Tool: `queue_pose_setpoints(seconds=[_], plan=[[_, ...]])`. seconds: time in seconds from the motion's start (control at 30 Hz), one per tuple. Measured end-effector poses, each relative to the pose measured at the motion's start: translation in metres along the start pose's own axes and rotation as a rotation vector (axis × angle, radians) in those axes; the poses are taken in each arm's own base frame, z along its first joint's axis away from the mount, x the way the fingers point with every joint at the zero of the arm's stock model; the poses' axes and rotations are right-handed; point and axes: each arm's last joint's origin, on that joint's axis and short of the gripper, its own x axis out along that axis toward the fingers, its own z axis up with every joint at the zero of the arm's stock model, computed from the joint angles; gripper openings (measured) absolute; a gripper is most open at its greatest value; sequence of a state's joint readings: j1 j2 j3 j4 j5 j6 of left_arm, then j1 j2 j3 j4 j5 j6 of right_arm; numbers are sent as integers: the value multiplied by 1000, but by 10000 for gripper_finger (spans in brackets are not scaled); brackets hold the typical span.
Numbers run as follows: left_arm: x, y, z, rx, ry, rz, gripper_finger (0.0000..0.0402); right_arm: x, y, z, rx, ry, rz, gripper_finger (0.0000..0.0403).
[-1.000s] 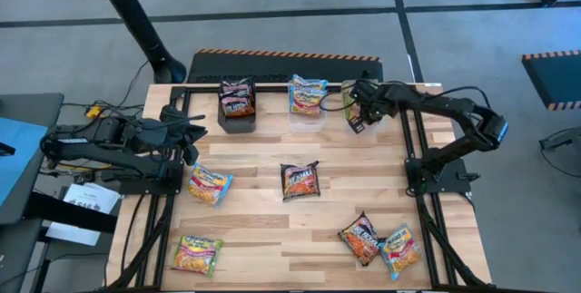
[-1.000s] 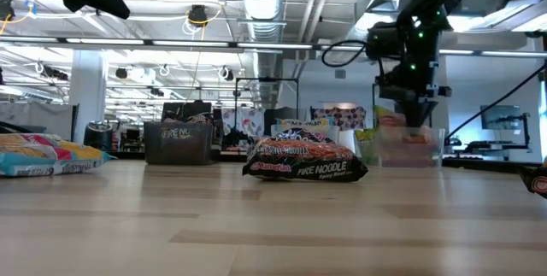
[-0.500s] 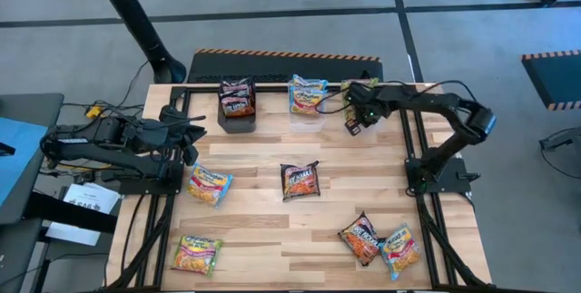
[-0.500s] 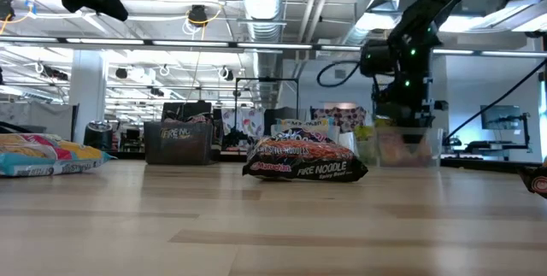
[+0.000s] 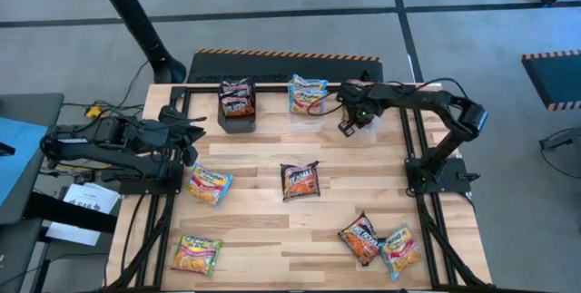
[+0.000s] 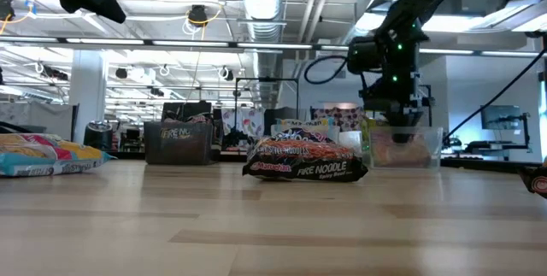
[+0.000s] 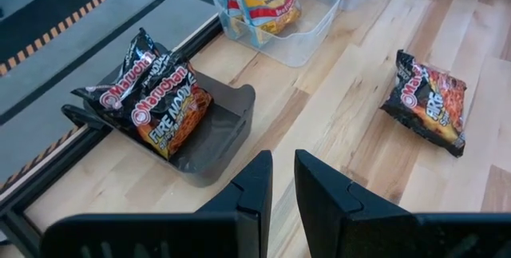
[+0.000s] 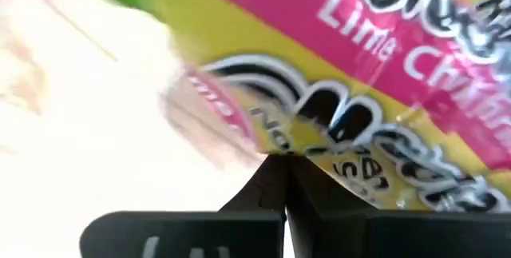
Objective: Sort Maruchan noodles
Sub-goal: Put the top green noodle pack into the right transparent bin, then put the top black noodle pack into the black bin
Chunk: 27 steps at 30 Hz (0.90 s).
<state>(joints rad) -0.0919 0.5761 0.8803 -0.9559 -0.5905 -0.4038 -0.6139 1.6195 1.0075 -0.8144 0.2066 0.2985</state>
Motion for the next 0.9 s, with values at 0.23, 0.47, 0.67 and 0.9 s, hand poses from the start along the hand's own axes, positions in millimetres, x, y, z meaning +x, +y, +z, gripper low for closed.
queue_pose_setpoints(seconds=[0.23,0.47,0.67,0.9], plan=[[0,0,0,-2,-1,0,45,-20,-3,-3,-4,-4,2,21],[0,0,0,10,-1,-1,45,-46,-3,-12,7,-83,34,21],[0,0,0,14,0,0,47,-69,1,-21,-17,-166,73,21],[0,0,0,14,1,-3,86,-84,10,-31,-74,-227,111,28]])
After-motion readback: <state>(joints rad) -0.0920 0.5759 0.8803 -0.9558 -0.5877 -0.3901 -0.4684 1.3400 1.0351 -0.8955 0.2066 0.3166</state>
